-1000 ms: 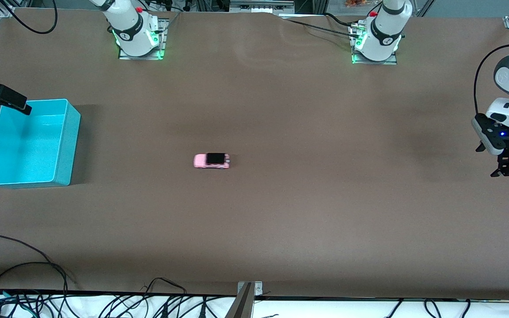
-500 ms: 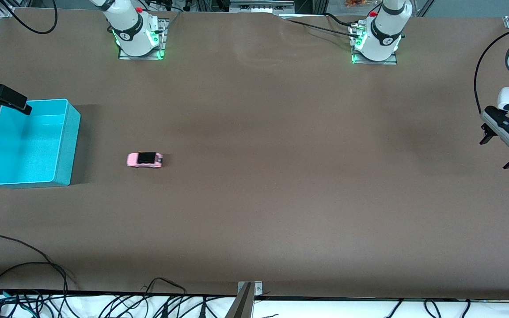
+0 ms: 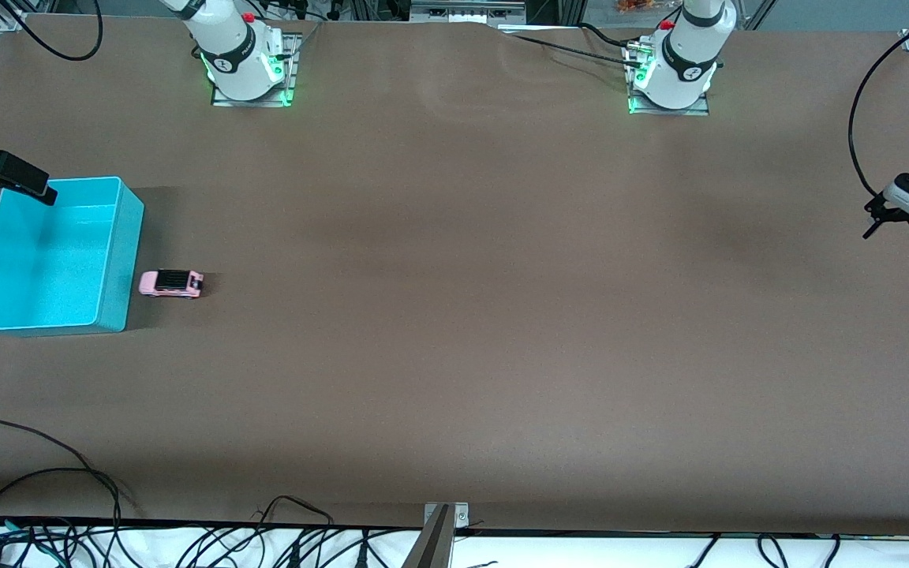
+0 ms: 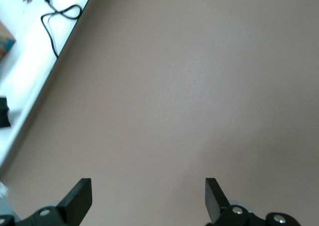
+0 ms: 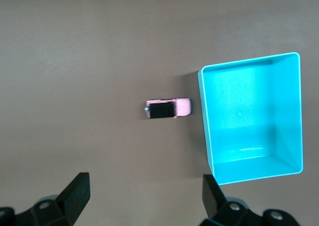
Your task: Wind and store pink jeep toy
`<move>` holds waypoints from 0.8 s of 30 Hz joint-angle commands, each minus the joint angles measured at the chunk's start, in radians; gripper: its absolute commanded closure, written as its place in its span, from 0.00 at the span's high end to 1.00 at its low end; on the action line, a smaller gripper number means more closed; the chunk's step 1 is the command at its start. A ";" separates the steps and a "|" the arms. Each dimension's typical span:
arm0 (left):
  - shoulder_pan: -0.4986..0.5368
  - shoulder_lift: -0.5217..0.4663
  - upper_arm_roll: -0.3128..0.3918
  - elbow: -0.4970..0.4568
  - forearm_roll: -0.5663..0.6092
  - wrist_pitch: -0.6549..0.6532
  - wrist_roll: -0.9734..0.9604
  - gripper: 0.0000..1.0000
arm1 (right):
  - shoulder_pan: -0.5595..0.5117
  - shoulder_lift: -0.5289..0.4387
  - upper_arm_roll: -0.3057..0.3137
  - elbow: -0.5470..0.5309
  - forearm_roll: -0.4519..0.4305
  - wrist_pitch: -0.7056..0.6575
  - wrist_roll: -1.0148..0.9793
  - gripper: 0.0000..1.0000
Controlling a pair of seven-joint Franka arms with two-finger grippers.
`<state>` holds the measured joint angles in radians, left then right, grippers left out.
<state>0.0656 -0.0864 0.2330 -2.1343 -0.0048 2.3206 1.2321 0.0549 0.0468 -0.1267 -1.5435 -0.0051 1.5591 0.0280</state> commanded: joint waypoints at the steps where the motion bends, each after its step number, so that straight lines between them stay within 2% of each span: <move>1: -0.004 -0.013 -0.001 0.074 -0.020 -0.128 -0.158 1.00 | 0.003 0.001 0.005 0.014 0.014 -0.014 -0.007 1.00; 14: -0.009 -0.006 -0.073 0.298 -0.009 -0.469 -0.479 1.00 | 0.006 0.005 0.005 0.014 0.014 -0.013 -0.002 1.00; 24: -0.026 0.014 -0.149 0.494 -0.007 -0.759 -0.880 1.00 | 0.005 0.024 0.004 0.013 0.019 -0.005 0.035 1.00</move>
<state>0.0553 -0.0982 0.1174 -1.7599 -0.0049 1.7024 0.5444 0.0593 0.0548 -0.1190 -1.5434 -0.0042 1.5592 0.0326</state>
